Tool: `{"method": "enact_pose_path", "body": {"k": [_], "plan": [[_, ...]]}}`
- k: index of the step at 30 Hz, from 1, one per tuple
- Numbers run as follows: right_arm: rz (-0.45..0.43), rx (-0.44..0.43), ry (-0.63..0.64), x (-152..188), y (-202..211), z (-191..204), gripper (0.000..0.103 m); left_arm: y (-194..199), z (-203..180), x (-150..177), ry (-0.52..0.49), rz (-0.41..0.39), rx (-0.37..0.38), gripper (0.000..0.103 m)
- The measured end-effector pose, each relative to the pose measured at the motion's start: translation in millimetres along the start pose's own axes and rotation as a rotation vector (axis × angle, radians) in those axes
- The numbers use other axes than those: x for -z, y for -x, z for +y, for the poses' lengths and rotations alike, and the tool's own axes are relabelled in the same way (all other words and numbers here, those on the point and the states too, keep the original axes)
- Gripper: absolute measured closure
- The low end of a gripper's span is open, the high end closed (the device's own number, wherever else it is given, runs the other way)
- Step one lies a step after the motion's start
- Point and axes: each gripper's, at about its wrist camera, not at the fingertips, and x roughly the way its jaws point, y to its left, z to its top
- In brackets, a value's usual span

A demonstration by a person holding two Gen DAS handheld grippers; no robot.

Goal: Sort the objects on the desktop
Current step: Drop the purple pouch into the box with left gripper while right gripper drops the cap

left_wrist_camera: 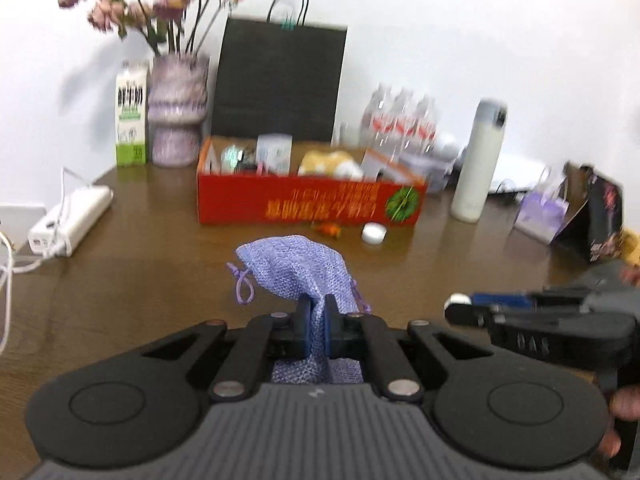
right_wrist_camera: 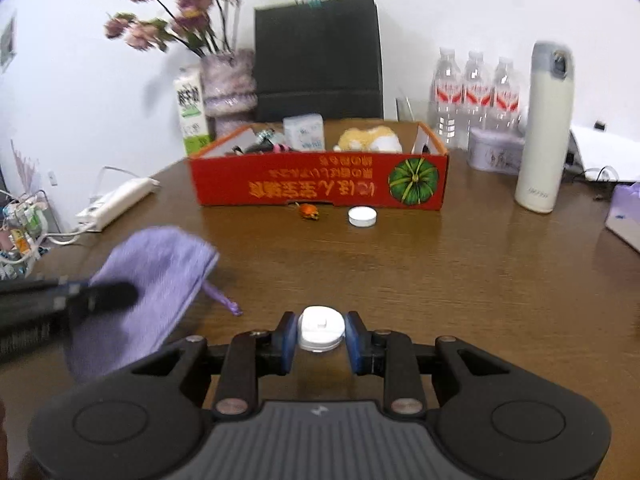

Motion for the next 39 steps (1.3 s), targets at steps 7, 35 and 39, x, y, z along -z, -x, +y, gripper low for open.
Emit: {"method": "enact_pose_path", "body": {"k": [7,35,39], "plan": [[-0.124,-0.026,0.008,-38,36,-3,0.078,-16,23,-87,0.061,-0.050,0.116,0.097],[-0.036,-0.001,-0.137,-181,-171,-61,0.041,-158,32,-153,0.020,-0.011,-0.070,0.015],[-0.057,-0.007,-0.094,-156,-125,-47,0.034,-109,29,-112,0.059,0.007,-0.046,0.010]]}}
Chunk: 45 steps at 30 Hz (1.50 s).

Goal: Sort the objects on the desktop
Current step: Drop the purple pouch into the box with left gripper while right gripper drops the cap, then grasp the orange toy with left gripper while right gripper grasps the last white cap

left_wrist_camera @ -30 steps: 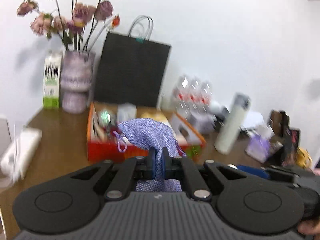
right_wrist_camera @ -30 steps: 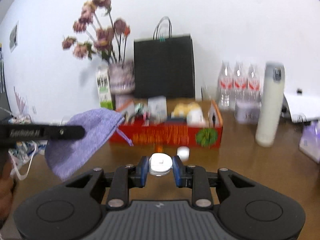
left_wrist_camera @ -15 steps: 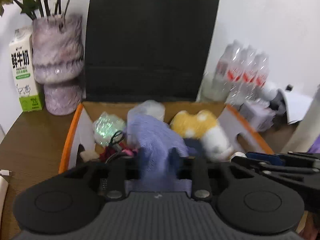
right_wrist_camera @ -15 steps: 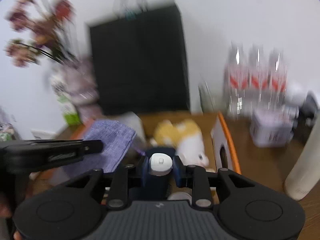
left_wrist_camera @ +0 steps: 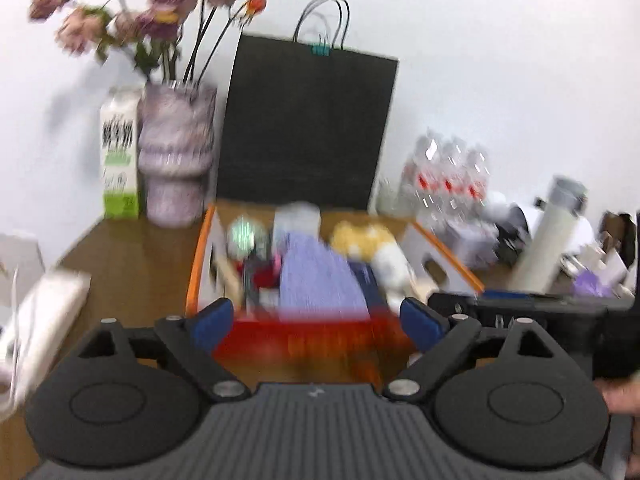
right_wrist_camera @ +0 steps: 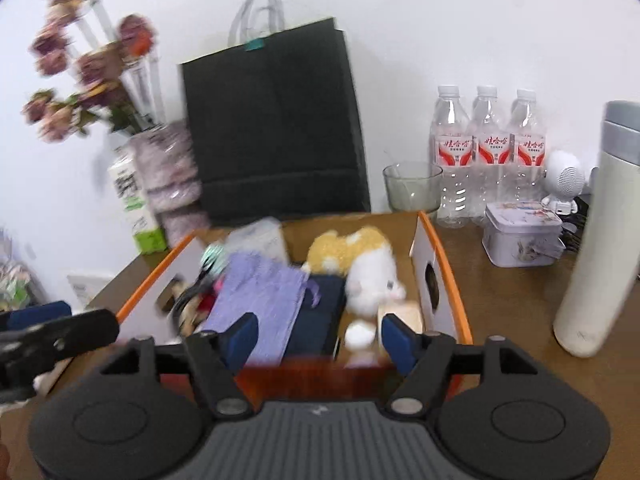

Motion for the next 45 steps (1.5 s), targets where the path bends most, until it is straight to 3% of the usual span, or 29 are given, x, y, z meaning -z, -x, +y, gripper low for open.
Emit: {"method": "enact_pose_path", "body": {"k": [2,6,11,13,16,19,24,30,36,41,45], "plan": [[0.019,-0.010,0.012,20,16,5,0.032,18,1,27,-0.001,0.012,-0.029,0.006],[0.068,-0.016,0.023,65,48,15,0.031,38,4,81,-0.005,0.025,-0.171,0.002],[0.114,0.013,0.055,128,85,25,0.025,60,1,122,-0.058,0.089,-0.180,0.002],[0.086,0.053,0.100,152,103,30,0.017,73,-2,133,-0.116,0.080,-0.169,0.000],[0.062,0.078,0.070,171,128,30,0.017,86,-4,142,-0.189,0.065,-0.178,0.000],[0.041,0.029,0.065,178,142,33,0.014,89,-4,144,-0.171,0.070,-0.152,0.000],[0.043,0.089,0.131,181,141,47,0.014,76,-1,146,-0.153,0.165,-0.138,0.000],[0.050,0.064,0.092,181,140,40,0.014,72,0,146,-0.144,0.187,-0.157,0.000],[0.070,0.040,0.095,179,133,38,0.014,69,4,145,-0.114,0.208,-0.131,0.000],[0.126,0.038,0.102,175,124,39,0.014,67,3,141,-0.132,0.206,-0.131,0.000],[0.147,0.053,0.062,149,101,28,0.015,52,-5,112,-0.192,0.146,-0.103,0.000]]}}
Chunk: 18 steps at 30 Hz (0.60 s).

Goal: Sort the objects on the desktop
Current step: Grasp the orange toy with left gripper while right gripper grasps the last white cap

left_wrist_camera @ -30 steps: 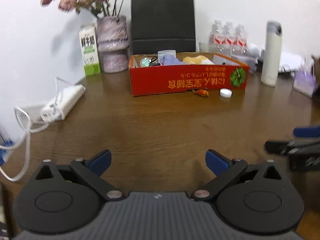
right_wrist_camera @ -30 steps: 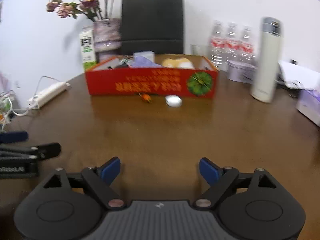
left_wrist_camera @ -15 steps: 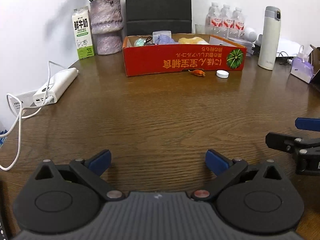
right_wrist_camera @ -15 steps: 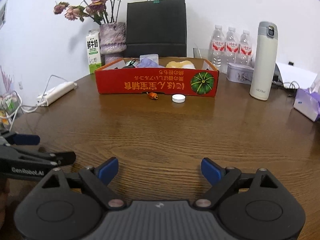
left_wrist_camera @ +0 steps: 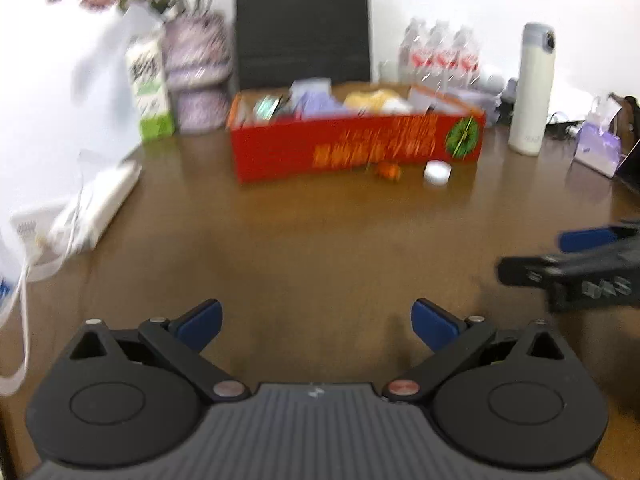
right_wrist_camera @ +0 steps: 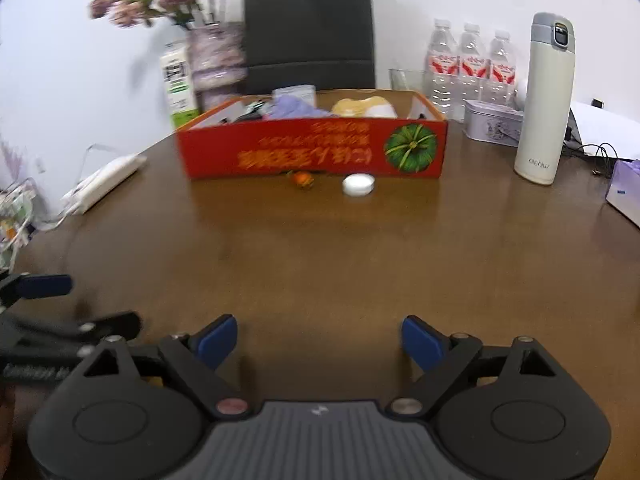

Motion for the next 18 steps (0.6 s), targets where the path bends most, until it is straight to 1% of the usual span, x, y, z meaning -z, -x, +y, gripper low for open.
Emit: {"method": "enact_pose_path", "body": {"k": [2,3,5,6,7,11,12,13,14,15,16,18], "plan": [[-0.024,-0.008,0.008,-22,-15,-6,0.017,-16,-4,-18,-0.042,-0.013,0.047,0.000],[-0.035,-0.022,0.010,-33,-26,-10,0.020,-27,-5,-27,-0.045,-0.014,0.053,0.000],[-0.009,-0.035,-0.024,-55,-56,-22,0.033,-49,-6,-44,-0.025,-0.004,0.064,0.001],[0.013,-0.023,-0.045,-65,-72,-27,0.043,-59,-6,-51,-0.008,-0.003,0.078,0.002],[0.022,-0.016,-0.052,-73,-85,-30,0.046,-68,-5,-58,0.017,-0.002,0.097,0.002],[-0.005,0.027,0.006,-93,-120,-31,0.047,-100,2,-77,0.126,0.016,0.164,0.004],[-0.010,0.037,0.016,-96,-125,-31,0.054,-106,4,-79,0.151,0.018,0.178,0.006],[-0.018,0.038,0.031,-98,-129,-31,0.070,-113,5,-83,0.178,0.020,0.189,0.009],[-0.026,0.037,0.048,-99,-131,-30,0.075,-118,5,-85,0.193,0.022,0.195,0.011],[-0.034,0.038,0.062,-99,-131,-30,0.076,-125,3,-87,0.207,0.026,0.199,0.017],[-0.036,0.038,0.065,-98,-130,-32,0.076,-132,1,-88,0.217,0.036,0.201,0.026],[-0.034,0.037,0.064,-96,-125,-36,0.076,-146,-6,-90,0.229,0.062,0.210,0.033]]}}
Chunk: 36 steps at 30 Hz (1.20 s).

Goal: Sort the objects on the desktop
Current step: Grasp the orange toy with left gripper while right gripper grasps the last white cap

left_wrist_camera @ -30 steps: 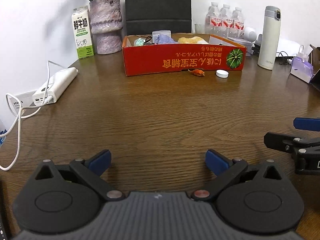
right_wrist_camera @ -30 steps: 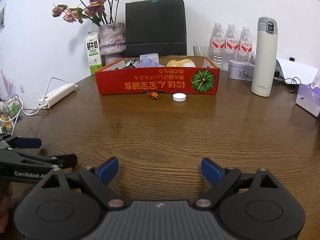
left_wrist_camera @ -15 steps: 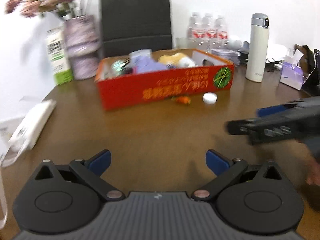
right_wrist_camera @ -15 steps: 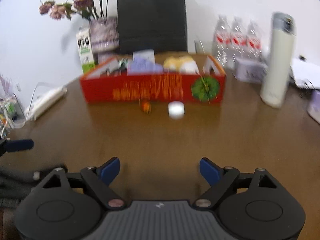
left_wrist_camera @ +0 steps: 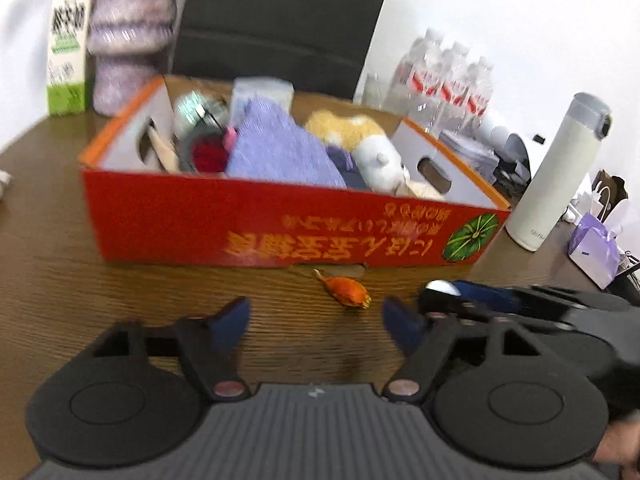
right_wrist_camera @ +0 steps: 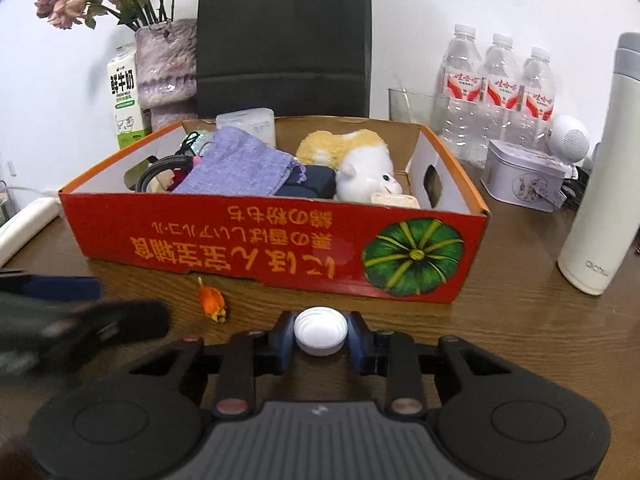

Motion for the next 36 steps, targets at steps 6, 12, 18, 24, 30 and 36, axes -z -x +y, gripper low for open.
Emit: {"method": "enact_pose_path", "body": {"k": [6,12,18,24,30,36], "plan": [[-0.046,-0.011,-0.110,7,18,-27,0.076,-16,-23,0,-0.053,-0.063,-0.107,0.082],[-0.096,-0.026,-0.100,4,29,-24,0.076,-3,-23,14,-0.024,-0.048,-0.092,0.102],[-0.103,-0.047,-0.099,18,43,-17,0.076,45,-13,43,-0.016,-0.086,-0.052,0.102],[-0.101,-0.065,-0.133,37,59,-16,0.076,69,-10,60,-0.032,-0.062,-0.027,0.082],[-0.108,-0.065,-0.152,46,67,-18,0.076,68,-10,59,-0.045,-0.085,-0.085,0.024],[-0.105,-0.074,-0.158,47,66,-19,0.076,58,-15,54,-0.058,-0.101,-0.082,0.017]]}}
